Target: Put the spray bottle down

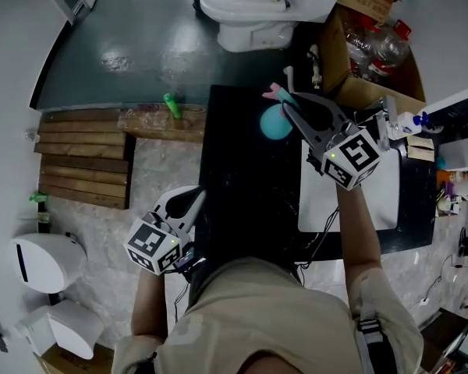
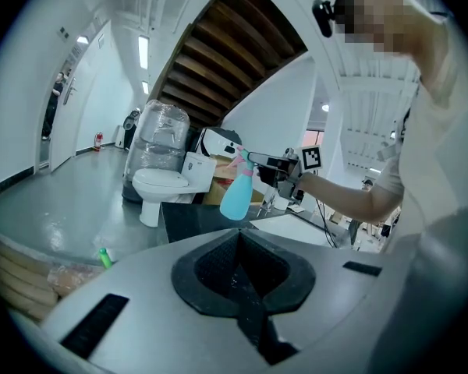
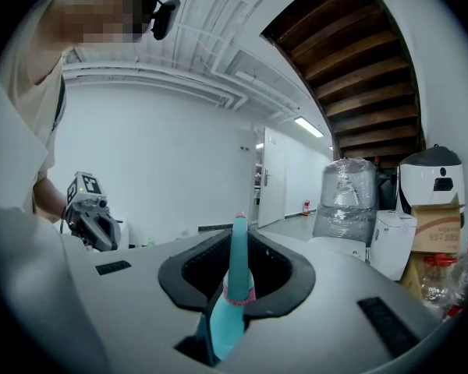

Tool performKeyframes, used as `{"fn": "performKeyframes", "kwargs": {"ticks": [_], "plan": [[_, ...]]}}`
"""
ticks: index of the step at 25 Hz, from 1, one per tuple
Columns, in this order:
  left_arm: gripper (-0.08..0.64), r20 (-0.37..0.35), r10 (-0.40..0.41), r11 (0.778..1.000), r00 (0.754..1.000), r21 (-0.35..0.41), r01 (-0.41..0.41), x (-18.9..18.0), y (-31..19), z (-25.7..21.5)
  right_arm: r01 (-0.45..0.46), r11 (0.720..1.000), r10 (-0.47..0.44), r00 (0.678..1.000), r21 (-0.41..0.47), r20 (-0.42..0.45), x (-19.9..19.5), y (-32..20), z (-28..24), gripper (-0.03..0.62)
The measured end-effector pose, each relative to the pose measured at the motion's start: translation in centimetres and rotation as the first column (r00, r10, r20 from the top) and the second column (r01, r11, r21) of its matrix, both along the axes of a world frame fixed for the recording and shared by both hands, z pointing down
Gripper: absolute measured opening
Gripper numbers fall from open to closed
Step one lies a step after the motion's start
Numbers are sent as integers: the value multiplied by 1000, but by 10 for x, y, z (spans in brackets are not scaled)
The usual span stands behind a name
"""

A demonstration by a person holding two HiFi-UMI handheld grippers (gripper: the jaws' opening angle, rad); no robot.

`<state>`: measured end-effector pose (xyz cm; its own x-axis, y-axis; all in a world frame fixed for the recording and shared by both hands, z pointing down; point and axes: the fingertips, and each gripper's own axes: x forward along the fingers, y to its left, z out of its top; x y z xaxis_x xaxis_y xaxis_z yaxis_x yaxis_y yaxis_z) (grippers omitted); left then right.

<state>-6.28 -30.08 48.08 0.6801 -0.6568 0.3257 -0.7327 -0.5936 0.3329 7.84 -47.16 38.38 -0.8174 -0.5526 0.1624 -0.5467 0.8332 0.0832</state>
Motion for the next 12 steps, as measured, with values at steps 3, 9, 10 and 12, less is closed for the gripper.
{"fn": "performKeyframes", "kwargs": {"ticks": [3,9,10,12], "plan": [[11,17,-3,1000,1000,-3,3,0,-2,2,12,1000,-12,1000,-10,-8,-3,-9,5,72],[11,24,-15,1000,1000,-2,15,1,-6,2,34,999,-35,999,-22,-9,-6,-21,13,72],[11,25,-18,1000,1000,-5,18,1,-6,2,37,999,-37,999,-22,-8,-7,-23,14,72],[11,25,-21,1000,999,-11,22,1,-7,2,44,999,-44,999,-22,-9,-9,-26,17,72]]}}
